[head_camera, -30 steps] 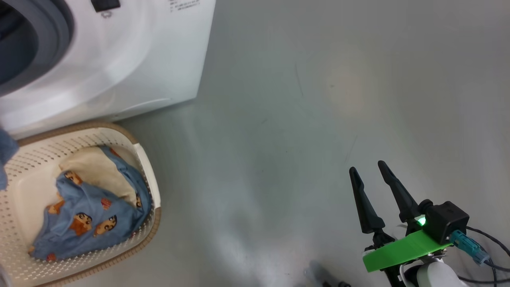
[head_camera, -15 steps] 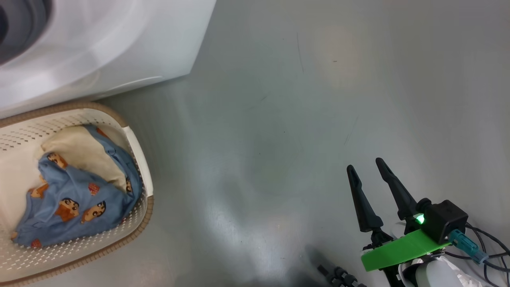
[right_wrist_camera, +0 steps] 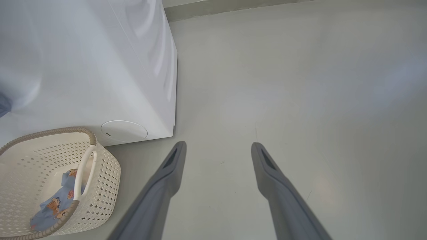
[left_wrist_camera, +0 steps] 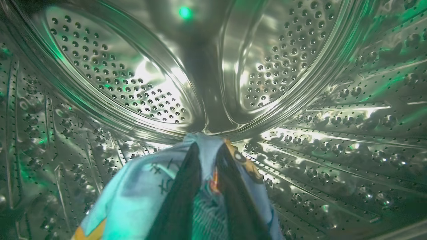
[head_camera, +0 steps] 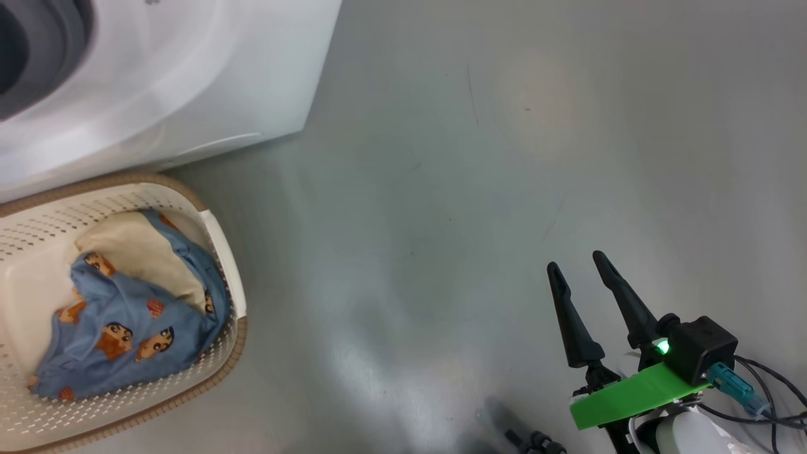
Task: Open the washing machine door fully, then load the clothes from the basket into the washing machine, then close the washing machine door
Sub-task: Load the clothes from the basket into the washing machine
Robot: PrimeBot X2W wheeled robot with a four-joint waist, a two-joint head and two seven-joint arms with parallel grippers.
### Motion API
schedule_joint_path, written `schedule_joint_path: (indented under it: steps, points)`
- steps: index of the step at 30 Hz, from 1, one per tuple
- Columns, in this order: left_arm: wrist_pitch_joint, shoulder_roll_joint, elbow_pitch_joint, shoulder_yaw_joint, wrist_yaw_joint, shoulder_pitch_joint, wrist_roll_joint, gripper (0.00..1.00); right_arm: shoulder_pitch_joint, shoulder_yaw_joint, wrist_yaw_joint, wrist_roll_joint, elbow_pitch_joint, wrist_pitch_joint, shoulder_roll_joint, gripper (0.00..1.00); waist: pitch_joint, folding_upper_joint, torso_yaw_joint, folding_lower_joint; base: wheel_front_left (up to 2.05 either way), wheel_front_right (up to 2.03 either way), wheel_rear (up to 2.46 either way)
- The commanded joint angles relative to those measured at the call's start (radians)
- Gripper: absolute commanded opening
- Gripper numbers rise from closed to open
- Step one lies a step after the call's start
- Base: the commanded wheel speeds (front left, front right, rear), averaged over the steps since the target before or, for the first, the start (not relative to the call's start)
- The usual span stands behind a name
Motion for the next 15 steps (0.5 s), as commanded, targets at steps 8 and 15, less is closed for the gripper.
schedule_joint_path:
  steps: [8,15]
  points:
    - [0.025,0.024,0.114,-0.015,0.052,-0.042,0.017,1.0,0.007,0.017,0.002,0.003,-0.015,-0.005,-0.01,1.0,-0.041,0.0,0.022,0.0,0.0,0.0,0.0]
    - [0.007,-0.016,0.153,-0.025,0.085,-0.041,0.008,1.0,0.008,0.008,0.002,-0.006,-0.012,-0.005,-0.01,1.0,-0.066,0.0,0.058,0.0,0.0,0.0,0.0]
